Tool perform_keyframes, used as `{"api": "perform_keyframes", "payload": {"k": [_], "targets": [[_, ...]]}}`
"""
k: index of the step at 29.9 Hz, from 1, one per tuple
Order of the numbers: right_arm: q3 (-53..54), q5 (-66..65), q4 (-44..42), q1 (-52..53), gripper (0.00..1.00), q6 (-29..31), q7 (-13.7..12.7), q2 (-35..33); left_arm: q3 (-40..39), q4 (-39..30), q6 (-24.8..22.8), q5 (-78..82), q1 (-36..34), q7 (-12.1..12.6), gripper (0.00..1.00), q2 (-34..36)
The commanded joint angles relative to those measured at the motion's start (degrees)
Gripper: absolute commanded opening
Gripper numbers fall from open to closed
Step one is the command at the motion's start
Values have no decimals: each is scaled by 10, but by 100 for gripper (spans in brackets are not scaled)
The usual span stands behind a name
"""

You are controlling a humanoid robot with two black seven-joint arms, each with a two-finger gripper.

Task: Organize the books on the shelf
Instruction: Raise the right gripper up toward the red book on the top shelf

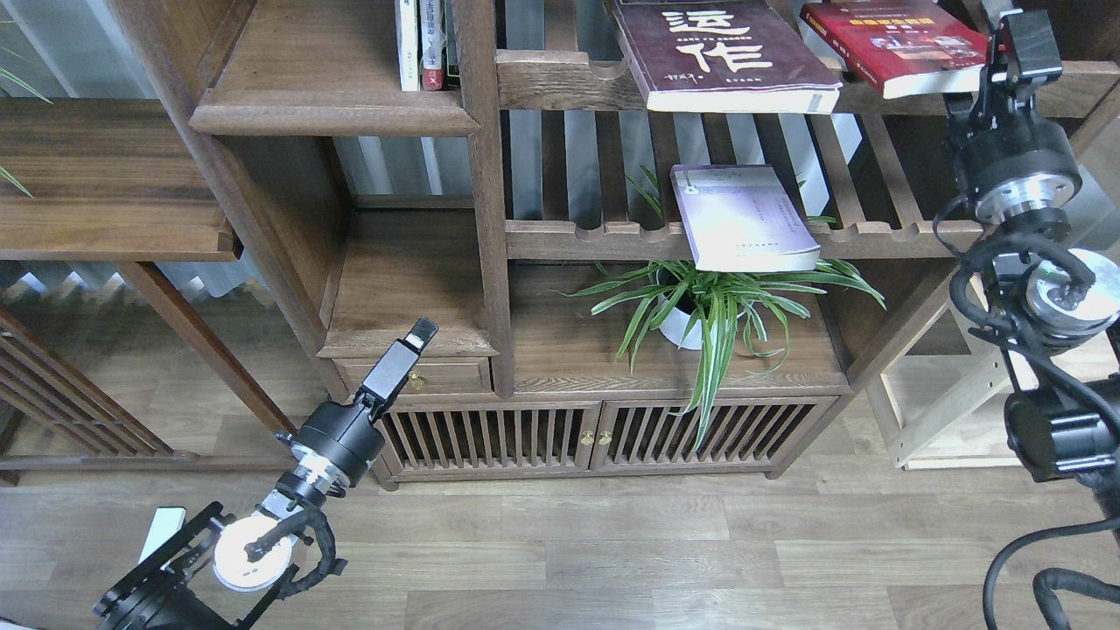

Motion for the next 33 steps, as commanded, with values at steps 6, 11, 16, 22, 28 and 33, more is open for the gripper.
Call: {"api": "perform_keyframes", "payload": {"k": [6, 11, 16, 22, 28, 33], "targets": [[2, -1, 0, -38, 72, 10, 2, -20, -1, 1, 0, 0, 0, 0, 99, 1], [3, -1, 0, -27, 67, 11, 0, -20, -1, 1, 0, 0, 0, 0, 99, 0], [-1, -1, 0, -24, 67, 8, 0, -20, -1, 2, 0, 0, 0, 0, 99, 0], [-4, -1, 1, -24, 68, 3, 0, -21, -1, 2, 0, 0, -3, 0, 99, 0], [-8, -2, 0, -23, 67, -2, 1, -14, -1, 5, 0, 0, -6, 0, 99, 0], [-10, -2, 1, -23, 61, -2, 1, -13, -1, 11, 0, 0, -7, 0, 99, 0]]}}
